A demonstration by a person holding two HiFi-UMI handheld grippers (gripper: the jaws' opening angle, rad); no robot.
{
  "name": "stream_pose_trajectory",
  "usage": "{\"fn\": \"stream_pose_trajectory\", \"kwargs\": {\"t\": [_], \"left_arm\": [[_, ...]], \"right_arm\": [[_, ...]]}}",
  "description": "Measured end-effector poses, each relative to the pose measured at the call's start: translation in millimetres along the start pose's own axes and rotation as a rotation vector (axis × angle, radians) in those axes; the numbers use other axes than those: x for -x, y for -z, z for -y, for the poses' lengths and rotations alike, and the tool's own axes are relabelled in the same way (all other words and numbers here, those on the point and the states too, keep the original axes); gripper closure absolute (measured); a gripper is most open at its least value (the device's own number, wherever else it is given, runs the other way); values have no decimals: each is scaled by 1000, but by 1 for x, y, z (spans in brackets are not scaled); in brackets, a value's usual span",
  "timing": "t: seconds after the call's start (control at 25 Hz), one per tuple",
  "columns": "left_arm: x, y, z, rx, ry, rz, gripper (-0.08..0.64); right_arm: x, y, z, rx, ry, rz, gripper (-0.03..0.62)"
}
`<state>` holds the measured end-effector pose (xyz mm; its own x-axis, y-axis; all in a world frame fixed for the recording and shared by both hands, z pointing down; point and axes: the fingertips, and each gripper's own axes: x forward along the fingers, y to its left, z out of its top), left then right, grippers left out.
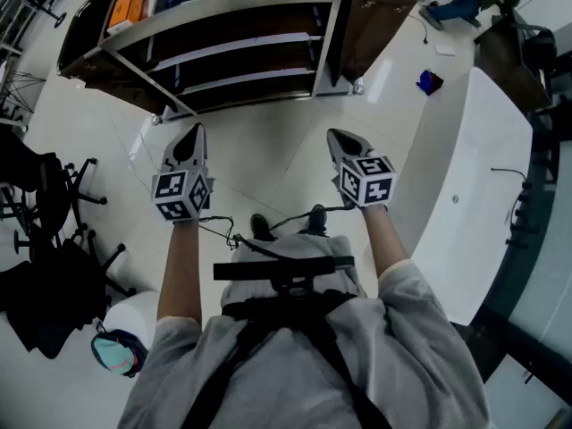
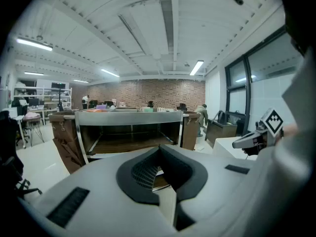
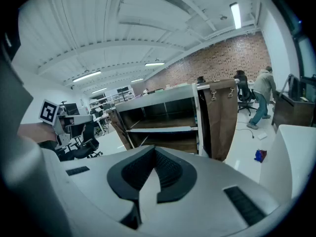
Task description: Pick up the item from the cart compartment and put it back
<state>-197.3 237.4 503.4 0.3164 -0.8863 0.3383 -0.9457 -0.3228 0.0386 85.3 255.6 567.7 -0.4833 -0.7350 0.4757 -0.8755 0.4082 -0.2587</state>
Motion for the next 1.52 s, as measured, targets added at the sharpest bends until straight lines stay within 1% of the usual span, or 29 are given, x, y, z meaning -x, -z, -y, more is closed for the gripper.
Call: {"fn": "stream_pose_trajectory", "kwargs": {"t": [0.16, 0.4, 0.52, 0.72, 0.84, 0.96, 1.08, 1.28, 1.52], "left_arm": [[8, 5, 8, 48, -8, 5, 560], [14, 12, 21, 73, -17, -18, 560], [12, 5, 31, 74, -30, -9, 560], [11, -20, 54, 66, -58, 37, 560], [6, -33, 68, 49, -65, 63, 560], [-2, -38, 76, 27, -65, 65, 560], [-14, -48, 72, 19, -64, 76, 560], [-52, -66, 52, -3, -38, 106, 560], [-106, -86, 4, 2, -2, 118, 560]], "right_arm": [[13, -14, 3, 7, 17, 66, 583], [24, -23, 9, 33, 10, 96, 583], [31, -29, 18, 48, 5, 106, 583], [47, -43, 35, 72, -21, 123, 583], [52, -51, 49, 89, -33, 136, 583], [51, -55, 60, 87, -33, 141, 583], [42, -62, 64, 86, -39, 143, 583], [8, -85, 70, 100, -37, 167, 583], [-54, -118, 69, 97, -16, 160, 583]]}}
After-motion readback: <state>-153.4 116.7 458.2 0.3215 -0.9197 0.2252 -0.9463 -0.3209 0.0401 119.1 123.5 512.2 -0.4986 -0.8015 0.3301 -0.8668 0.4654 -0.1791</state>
